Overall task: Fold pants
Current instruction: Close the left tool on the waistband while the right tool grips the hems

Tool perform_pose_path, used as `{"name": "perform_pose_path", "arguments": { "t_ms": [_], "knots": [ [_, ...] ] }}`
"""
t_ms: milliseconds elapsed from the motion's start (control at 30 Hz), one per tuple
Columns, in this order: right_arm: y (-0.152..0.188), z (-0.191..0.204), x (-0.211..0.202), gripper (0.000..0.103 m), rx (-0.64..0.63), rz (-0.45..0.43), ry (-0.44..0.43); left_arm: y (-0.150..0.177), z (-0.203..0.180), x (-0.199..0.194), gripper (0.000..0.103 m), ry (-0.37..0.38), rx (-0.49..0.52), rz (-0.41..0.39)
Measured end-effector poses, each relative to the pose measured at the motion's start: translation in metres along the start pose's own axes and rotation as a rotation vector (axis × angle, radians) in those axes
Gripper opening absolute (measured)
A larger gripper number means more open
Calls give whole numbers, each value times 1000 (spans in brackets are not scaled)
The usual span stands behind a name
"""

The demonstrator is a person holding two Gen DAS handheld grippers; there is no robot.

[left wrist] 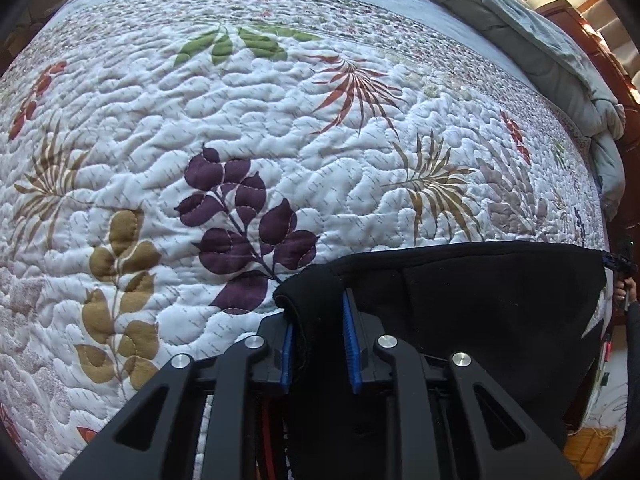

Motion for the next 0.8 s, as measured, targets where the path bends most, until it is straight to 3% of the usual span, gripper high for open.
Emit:
{"name": "perform_pose_path", "arguments": {
  "t_ms": [100, 467, 800],
  "knots": [
    [4, 9, -9, 13, -24, -16, 26, 2, -5, -8, 17, -19, 12, -16],
    [19, 45, -51, 7, -76, -144, 126, 8, -29, -72, 12, -8, 26, -126],
    [61, 63, -85, 7, -62, -224, 264, 41, -64, -138, 11, 61, 64, -236]
  ]
}}
Point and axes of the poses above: each gripper's, at about its wrist camera, not at the fingertips, and x roughly the way its jaws point, z to its left, y to its underside, the point moved 7 cm from there along x, roughly the way its jaws point, and after that the axes turned 4 degrees about -x, right-handed, at the moved point
